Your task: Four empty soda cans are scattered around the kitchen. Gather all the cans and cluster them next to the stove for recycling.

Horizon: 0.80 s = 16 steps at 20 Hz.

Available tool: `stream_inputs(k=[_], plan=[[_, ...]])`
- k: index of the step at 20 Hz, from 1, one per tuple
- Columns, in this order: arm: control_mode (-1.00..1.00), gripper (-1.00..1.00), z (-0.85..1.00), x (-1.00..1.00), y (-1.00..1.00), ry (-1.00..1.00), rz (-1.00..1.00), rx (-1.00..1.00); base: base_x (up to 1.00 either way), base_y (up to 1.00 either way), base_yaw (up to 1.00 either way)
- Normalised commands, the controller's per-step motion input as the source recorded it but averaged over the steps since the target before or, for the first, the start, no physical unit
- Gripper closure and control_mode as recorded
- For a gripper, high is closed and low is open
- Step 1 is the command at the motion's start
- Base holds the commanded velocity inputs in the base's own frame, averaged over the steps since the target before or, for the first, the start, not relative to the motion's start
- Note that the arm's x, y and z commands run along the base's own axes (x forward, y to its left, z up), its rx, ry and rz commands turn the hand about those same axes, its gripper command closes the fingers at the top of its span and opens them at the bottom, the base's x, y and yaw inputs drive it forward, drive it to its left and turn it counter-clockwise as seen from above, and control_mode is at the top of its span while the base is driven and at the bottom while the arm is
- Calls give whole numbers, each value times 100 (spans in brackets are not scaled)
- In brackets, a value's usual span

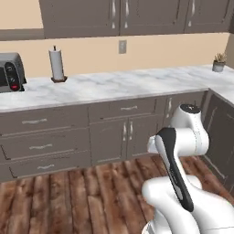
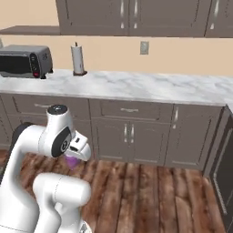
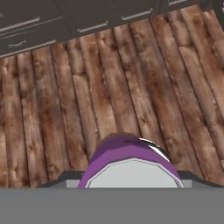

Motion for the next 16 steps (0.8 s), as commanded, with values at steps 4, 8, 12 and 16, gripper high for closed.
stream_inputs(k=[4, 8, 12, 16], plan=[[100, 100, 0, 0, 0, 0, 0, 0, 75, 89, 1], [100, 100, 0, 0, 0, 0, 0, 0, 36, 100, 0], [100, 100, 0, 0, 0, 0, 0, 0, 20, 100, -1], [100, 100, 0, 0, 0, 0, 0, 0, 12, 100, 0]])
